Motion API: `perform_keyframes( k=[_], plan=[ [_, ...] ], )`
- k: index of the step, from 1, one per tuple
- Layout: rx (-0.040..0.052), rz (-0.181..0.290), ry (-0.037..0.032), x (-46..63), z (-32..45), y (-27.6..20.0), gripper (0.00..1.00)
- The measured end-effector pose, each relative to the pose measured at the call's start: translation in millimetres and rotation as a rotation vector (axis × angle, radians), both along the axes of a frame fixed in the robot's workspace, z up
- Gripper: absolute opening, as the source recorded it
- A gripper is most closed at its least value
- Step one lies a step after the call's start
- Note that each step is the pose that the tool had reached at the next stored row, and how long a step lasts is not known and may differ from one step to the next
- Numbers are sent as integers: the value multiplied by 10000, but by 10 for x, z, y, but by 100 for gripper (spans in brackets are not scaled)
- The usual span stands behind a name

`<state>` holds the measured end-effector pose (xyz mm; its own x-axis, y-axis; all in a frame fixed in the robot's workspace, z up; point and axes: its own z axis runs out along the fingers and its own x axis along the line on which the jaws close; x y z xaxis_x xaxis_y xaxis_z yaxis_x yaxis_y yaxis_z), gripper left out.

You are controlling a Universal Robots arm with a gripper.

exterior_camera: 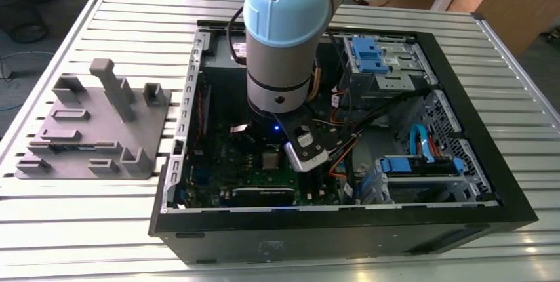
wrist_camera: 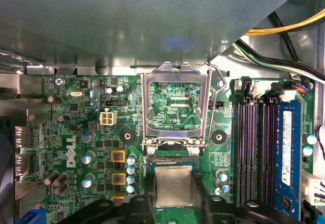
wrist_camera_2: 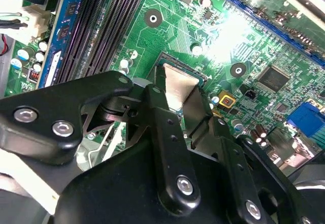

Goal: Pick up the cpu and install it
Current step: 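Place the cpu into insertion slot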

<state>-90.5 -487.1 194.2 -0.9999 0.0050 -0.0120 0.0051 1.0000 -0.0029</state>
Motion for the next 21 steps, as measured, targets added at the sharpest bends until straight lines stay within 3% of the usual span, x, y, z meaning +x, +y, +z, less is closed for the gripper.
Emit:
perform_keyframes(
  k=[21],
  plan=[
    [0, 0, 0, 0, -14, 0, 41]
  ],
)
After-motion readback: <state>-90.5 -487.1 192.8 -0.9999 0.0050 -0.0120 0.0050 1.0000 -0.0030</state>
